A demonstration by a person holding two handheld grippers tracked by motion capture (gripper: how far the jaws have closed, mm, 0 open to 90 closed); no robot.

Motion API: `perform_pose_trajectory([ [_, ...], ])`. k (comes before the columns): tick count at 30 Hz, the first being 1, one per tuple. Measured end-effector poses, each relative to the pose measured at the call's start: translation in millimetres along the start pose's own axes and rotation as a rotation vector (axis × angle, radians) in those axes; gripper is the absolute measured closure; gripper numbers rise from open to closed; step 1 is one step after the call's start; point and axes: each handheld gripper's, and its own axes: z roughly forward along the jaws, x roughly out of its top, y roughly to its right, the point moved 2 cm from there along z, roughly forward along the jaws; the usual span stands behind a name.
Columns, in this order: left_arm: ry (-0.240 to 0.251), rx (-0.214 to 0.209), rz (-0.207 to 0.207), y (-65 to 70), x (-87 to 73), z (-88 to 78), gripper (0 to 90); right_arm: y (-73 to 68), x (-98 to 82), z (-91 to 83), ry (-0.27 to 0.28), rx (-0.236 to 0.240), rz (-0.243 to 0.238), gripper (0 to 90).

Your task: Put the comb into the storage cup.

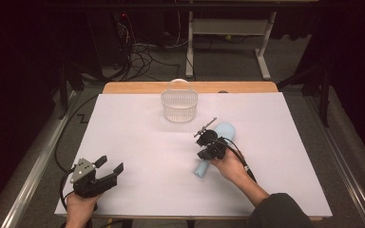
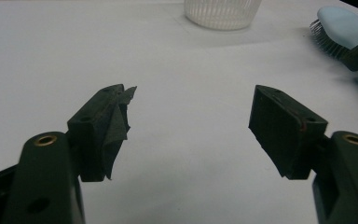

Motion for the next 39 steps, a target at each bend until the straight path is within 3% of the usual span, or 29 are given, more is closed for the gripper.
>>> perform_pose_trajectory([
  [18, -0.001, 0.005, -0.003, -0.5, -0.4, 0.3, 28.9, -1.6, -22.9, -9.8, -0.006, 0.009, -0.032, 90.0],
  [39, -0.005, 0.007, -0.005, -0.5, -0.8, 1.1, 28.9, 7.9, -44.6, -19.9, -0.03, -0.027, -0.019, 90.0],
])
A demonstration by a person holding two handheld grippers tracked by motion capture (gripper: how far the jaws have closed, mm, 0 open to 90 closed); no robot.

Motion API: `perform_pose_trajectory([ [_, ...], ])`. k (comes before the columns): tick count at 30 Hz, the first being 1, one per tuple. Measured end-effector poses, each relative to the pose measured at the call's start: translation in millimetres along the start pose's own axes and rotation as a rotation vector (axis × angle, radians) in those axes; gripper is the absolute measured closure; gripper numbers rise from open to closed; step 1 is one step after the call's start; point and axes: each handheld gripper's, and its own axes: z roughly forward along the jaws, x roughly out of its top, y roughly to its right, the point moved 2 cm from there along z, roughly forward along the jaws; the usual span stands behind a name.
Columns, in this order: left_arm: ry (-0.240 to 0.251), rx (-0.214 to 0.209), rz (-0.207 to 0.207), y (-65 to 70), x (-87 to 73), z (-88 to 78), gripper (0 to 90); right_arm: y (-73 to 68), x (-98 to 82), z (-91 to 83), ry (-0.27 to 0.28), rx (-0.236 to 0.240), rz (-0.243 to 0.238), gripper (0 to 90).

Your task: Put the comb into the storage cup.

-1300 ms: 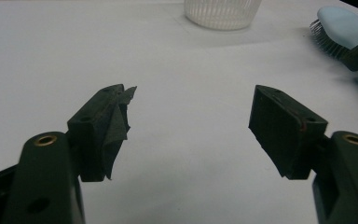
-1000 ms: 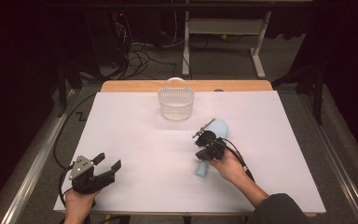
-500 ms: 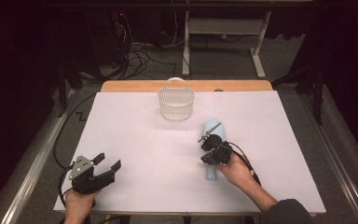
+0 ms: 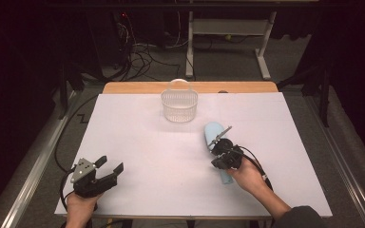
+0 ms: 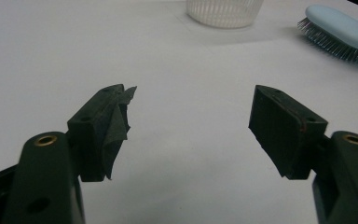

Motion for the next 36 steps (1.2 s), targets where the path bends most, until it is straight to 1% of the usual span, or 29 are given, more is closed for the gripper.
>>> perform_pose_trajectory([
  [6, 0.0, 0.001, -0.001, -0.2, 0.0, 0.2, 29.0, 6.7, -6.5, -3.0, -0.007, -0.019, 0.018, 90.0],
  [7, 0.0, 0.001, -0.001, -0.1, -0.1, 0.2, 28.9, 8.5, -7.5, -3.1, -0.004, -0.019, 0.012, 90.0],
  [10, -0.001, 0.001, -0.002, -0.2, -0.2, 0.4, 29.0, 10.9, -10.4, -4.7, -0.006, -0.03, 0.035, 90.0],
  [11, 0.0, 0.002, -0.003, -0.2, -0.2, 0.5, 29.0, 12.1, -11.3, -5.3, -0.01, -0.033, 0.036, 90.0],
  [12, 0.0, 0.002, -0.002, -0.3, -0.2, 0.5, 29.0, 14.0, -12.1, -5.6, -0.009, -0.036, 0.025, 90.0],
  [13, 0.0, 0.002, -0.002, -0.3, -0.2, 0.5, 28.9, 14.9, -12.8, -5.9, -0.008, -0.042, 0.03, 90.0],
  [14, -0.001, 0.002, -0.002, -0.3, -0.2, 0.5, 29.0, 15.6, -13.8, -6.5, -0.008, -0.043, 0.044, 90.0],
  [16, 0.0, 0.002, -0.003, -0.3, -0.2, 0.4, 28.9, 17.9, -14.9, -7.3, -0.008, -0.05, 0.042, 90.0],
  [18, 0.0, 0.002, -0.002, -0.4, -0.2, 0.1, 29.0, 19.4, -16.3, -7.9, -0.004, -0.052, 0.057, 90.0],
  [20, 0.0, 0.002, -0.002, -0.4, -0.1, -0.2, 29.0, 22.1, -17.4, -8.5, -0.002, -0.056, 0.045, 90.0],
  [22, -0.001, 0.003, -0.003, -0.5, -0.1, -0.2, 29.0, 22.3, -18.0, -8.5, 0.002, -0.057, 0.056, 90.0],
  [25, 0.001, 0.003, -0.002, -0.4, -0.1, -0.2, 28.9, 23.5, -19.1, -9.1, 0.003, -0.063, 0.054, 90.0],
  [26, 0.0, 0.003, -0.002, -0.5, -0.1, -0.4, 28.9, 23.5, -19.7, -9.4, 0.002, -0.063, 0.065, 90.0],
  [27, 0.002, 0.003, -0.003, -0.5, -0.1, -0.3, 29.0, 24.5, -20.0, -9.4, 0.007, -0.061, 0.057, 90.0],
  [30, 0.001, 0.003, -0.002, -0.4, -0.1, -0.4, 29.0, 24.5, -21.4, -9.7, 0.009, -0.068, 0.064, 90.0],
  [35, 0.005, 0.003, -0.004, -0.4, 0.0, -0.5, 28.9, 24.7, -21.6, -9.7, 0.013, -0.068, 0.058, 90.0],
  [36, 0.005, 0.001, -0.003, -0.3, 0.0, -0.6, 29.0, 24.5, -22.1, -9.7, 0.021, -0.059, 0.058, 87.3],
])
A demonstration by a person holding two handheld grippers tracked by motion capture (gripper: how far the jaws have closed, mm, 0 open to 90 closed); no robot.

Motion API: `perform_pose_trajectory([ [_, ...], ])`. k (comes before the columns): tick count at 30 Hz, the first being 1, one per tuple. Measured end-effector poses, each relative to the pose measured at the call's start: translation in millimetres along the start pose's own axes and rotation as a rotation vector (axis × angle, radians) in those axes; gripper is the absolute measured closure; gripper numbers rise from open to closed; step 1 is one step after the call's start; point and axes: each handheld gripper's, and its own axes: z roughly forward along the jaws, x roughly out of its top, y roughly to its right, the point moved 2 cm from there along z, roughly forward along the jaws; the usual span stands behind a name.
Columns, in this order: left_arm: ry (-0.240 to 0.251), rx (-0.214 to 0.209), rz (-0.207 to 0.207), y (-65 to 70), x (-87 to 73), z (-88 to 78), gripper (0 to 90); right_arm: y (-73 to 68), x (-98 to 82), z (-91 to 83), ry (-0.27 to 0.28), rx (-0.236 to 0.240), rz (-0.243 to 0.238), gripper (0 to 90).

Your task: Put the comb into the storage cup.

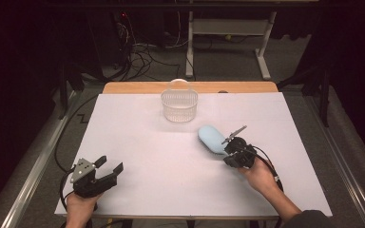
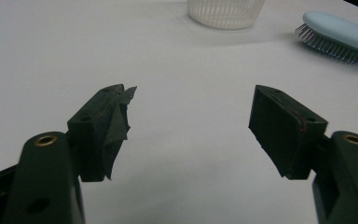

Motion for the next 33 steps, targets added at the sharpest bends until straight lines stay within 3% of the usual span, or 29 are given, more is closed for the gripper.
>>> perform_pose_trajectory([
  [6, 0.0, 0.0, 0.001, 0.4, 0.0, 0.2, 28.9, -2.7, -2.3, -3.5, 0.033, 0.041, 0.022, 77.5],
  [9, -0.001, 0.0, 0.001, 0.2, 0.0, -0.1, 28.9, -2.3, -2.2, -9.3, 0.07, 0.065, 0.043, 72.1],
  [11, 0.001, -0.004, 0.002, 0.5, 0.1, -0.1, 28.9, -1.6, -1.9, -15.2, 0.114, 0.074, 0.033, 69.2],
  [13, 0.003, -0.006, 0.003, 0.8, 0.3, 0.0, 28.9, -1.3, -1.9, -17.4, 0.127, 0.074, 0.029, 67.8],
  [14, 0.005, -0.009, 0.001, 1.1, 0.6, -0.2, 28.9, 0.5, -1.5, -22.0, 0.159, 0.068, 0.043, 62.7],
  [17, 0.008, -0.008, 0.0, 0.9, 0.6, -0.3, 28.9, 4.8, -0.7, -24.1, 0.18, 0.041, 0.059, 55.5],
  [26, 0.004, -0.007, 0.002, 0.9, 0.5, -0.1, 28.8, 14.3, 5.8, -10.2, 0.149, -0.044, 0.081, 42.6],
  [33, 0.005, -0.007, 0.003, 1.4, 0.3, 0.4, 28.8, 18.1, 10.1, 4.3, 0.099, -0.056, 0.09, 41.4],
])
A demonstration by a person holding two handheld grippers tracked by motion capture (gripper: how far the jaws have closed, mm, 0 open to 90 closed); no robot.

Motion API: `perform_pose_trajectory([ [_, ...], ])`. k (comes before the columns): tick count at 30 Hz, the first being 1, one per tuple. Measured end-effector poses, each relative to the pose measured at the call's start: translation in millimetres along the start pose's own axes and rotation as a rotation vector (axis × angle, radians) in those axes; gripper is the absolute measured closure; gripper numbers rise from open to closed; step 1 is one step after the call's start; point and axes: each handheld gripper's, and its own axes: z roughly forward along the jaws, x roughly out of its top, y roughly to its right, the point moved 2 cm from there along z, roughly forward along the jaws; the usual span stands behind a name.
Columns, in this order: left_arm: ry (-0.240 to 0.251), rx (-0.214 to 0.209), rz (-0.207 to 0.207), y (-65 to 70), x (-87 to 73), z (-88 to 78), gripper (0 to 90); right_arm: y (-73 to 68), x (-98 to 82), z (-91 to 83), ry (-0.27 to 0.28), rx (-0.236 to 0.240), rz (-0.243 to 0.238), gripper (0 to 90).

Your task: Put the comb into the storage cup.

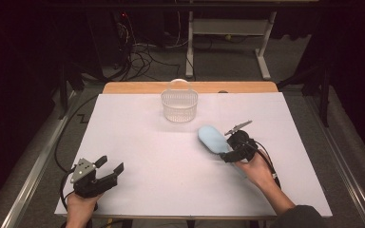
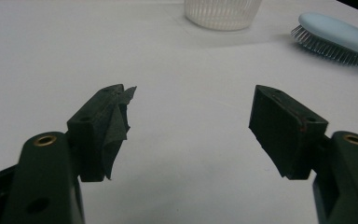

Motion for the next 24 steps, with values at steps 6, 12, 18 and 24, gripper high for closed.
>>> perform_pose_trajectory([
  [6, -0.004, 0.001, 0.001, 0.0, -0.1, 0.4, 28.8, -0.7, 0.5, 8.1, -0.03, 0.004, 0.0, 44.8],
  [12, -0.006, -0.001, 0.001, 0.0, -0.1, 0.7, 28.8, -0.4, 1.3, 15.1, -0.056, 0.013, 0.004, 52.2],
  [18, -0.007, -0.001, 0.0, 0.0, -0.1, 1.2, 28.8, -1.4, 2.9, 17.5, -0.055, 0.011, -0.004, 59.5],
  [24, -0.008, 0.0, 0.001, 0.0, -0.1, 1.5, 28.8, -0.2, 2.9, 16.8, -0.064, 0.019, -0.005, 66.3],
])
